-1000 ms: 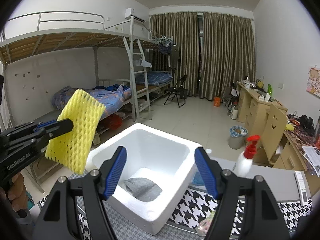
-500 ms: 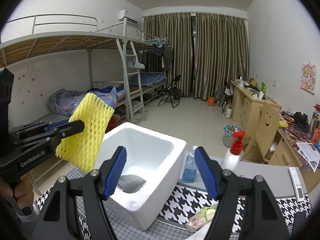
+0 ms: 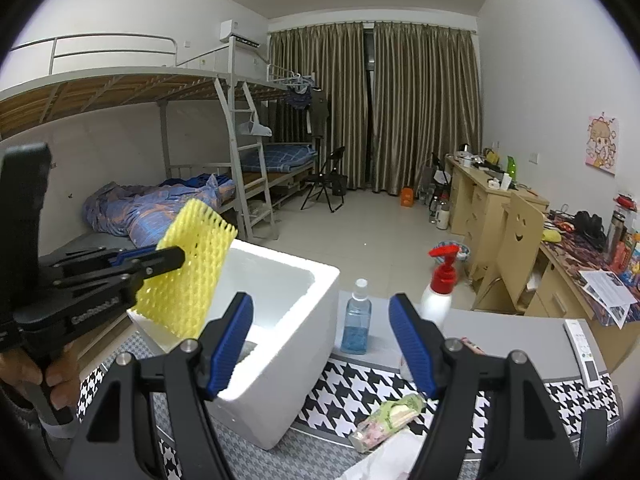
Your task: Organize soft objects
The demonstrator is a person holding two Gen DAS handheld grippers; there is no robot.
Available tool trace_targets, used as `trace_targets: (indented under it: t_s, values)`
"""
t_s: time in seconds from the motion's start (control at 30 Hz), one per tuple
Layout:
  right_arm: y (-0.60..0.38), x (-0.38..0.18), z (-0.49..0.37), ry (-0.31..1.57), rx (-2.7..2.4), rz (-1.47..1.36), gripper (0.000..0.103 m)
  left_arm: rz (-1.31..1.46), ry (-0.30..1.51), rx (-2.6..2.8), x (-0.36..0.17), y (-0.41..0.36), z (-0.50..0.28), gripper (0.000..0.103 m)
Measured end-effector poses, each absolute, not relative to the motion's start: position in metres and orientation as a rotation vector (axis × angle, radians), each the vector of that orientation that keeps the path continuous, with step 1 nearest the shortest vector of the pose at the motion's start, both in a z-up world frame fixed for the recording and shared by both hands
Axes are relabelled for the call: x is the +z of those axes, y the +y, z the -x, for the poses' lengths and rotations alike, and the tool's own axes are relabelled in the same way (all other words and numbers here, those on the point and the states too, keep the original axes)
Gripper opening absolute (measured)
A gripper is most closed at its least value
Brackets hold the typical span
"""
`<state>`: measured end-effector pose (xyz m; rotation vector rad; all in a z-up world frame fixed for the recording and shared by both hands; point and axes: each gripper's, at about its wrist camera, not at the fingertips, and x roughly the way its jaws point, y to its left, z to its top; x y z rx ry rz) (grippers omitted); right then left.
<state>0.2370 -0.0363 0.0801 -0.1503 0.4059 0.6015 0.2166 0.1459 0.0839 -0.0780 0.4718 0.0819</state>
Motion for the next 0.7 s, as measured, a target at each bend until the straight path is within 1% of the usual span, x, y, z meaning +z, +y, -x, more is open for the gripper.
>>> trace_targets:
  t_s: [0.03, 0.07, 0.1, 0.13, 0.17, 0.2, 0.3, 0.33, 0.4, 0.47, 0.57, 0.7]
  values:
    - [-0.037, 0.080, -0.236, 0.405, 0.599, 0.148, 0.075, 0.078, 0.479, 0.081, 0.083, 0.145, -0.219, 0.014]
    - [-0.039, 0.080, -0.236, 0.406, 0.597, 0.145, 0.075, 0.077, 0.487, 0.083, 0.082, 0.145, -0.221, 0.017]
    - [-0.040, 0.081, -0.236, 0.405, 0.595, 0.142, 0.075, 0.078, 0.495, 0.088, 0.081, 0.146, -0.224, 0.026]
    - [-0.042, 0.081, -0.237, 0.405, 0.593, 0.140, 0.075, 0.079, 0.500, 0.092, 0.080, 0.146, -0.226, 0.033]
    - [-0.043, 0.081, -0.237, 0.404, 0.590, 0.139, 0.075, 0.081, 0.503, 0.095, 0.079, 0.147, -0.226, 0.045]
    - [-0.045, 0.081, -0.236, 0.404, 0.587, 0.137, 0.075, 0.083, 0.505, 0.098, 0.078, 0.147, -0.227, 0.055]
    - [-0.050, 0.080, -0.236, 0.407, 0.581, 0.132, 0.075, 0.088, 0.506, 0.111, 0.077, 0.148, -0.228, 0.069]
    - [-0.051, 0.080, -0.236, 0.407, 0.579, 0.131, 0.075, 0.088, 0.501, 0.113, 0.078, 0.148, -0.227, 0.071]
    - [-0.054, 0.080, -0.235, 0.405, 0.576, 0.130, 0.075, 0.079, 0.490, 0.115, 0.079, 0.145, -0.225, 0.080]
    - [-0.057, 0.080, -0.233, 0.404, 0.573, 0.127, 0.075, 0.078, 0.480, 0.116, 0.081, 0.142, -0.223, 0.084]
    - [-0.060, 0.082, -0.232, 0.402, 0.571, 0.124, 0.075, 0.075, 0.460, 0.102, 0.085, 0.137, -0.218, 0.085]
    - [-0.066, 0.084, -0.227, 0.395, 0.568, 0.114, 0.075, 0.070, 0.427, 0.093, 0.091, 0.129, -0.206, 0.094]
